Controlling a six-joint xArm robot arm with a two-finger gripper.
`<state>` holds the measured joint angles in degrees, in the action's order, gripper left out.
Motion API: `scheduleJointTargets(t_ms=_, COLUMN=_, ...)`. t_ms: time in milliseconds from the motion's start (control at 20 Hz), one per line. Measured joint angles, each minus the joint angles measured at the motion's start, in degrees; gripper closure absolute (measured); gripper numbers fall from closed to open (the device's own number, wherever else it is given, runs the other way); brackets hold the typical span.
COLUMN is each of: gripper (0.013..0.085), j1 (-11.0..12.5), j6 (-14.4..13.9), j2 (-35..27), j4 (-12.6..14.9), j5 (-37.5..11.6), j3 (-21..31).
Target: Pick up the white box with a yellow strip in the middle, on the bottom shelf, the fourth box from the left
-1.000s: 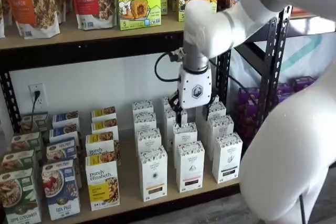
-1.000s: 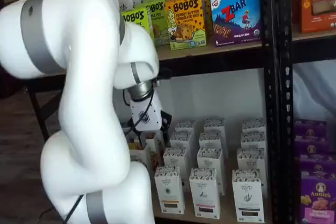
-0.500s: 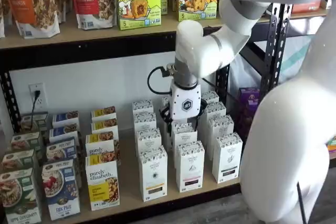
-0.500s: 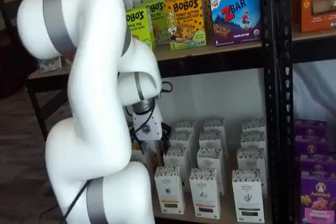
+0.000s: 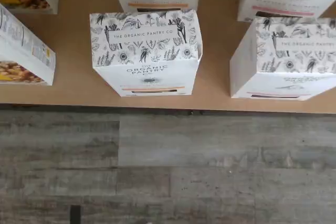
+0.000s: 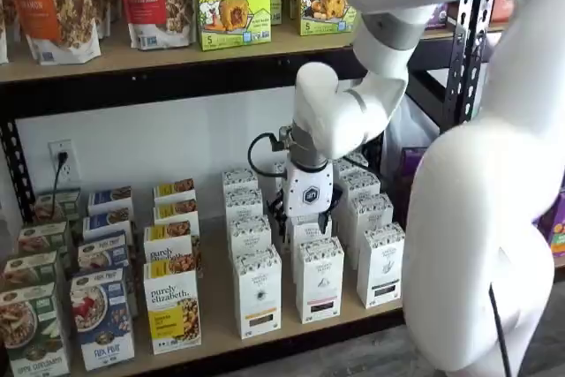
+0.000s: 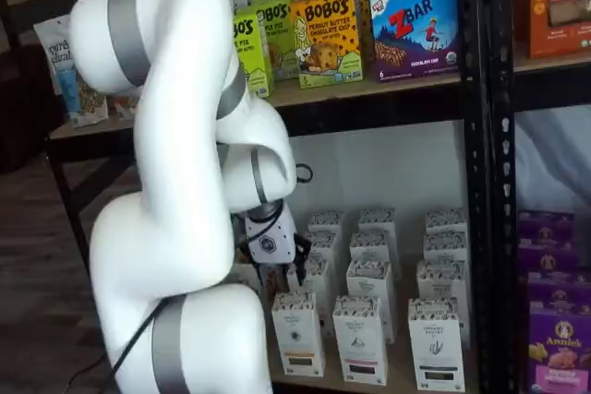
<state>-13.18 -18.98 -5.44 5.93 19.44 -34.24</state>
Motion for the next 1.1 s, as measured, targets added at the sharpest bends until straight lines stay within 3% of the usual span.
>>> scheduleJointTargets(t_ms=200, gripper=0.013, j1=0.0, j6=-0.7, j2=-6.3, j4=0.7, j5=-1.9, j3=-3.4)
scheduleJointTargets(t_ms=400, gripper=0.013, j1=0.1, j6=-3.2, j2=-12.0, j4=3.3, j5=-3.9, j3=-7.5)
scheduleJointTargets(t_ms=500, gripper=0.013, j1=0.2, j6=-6.7, j2=-14.5, j4=7.1, j5=-3.8, j3=-9.9)
scheduleJointTargets(t_ms=750, gripper=0.013, j1=-0.5, j6=-4.6, j2=-20.8, j4=4.2, j5=-5.7, j3=-15.3)
scheduleJointTargets(t_ms=1100, gripper=0.013, j1=-1.3, j6=-6.2, j2=-27.9, j4=5.0, j5=-5.7, j3=-21.9)
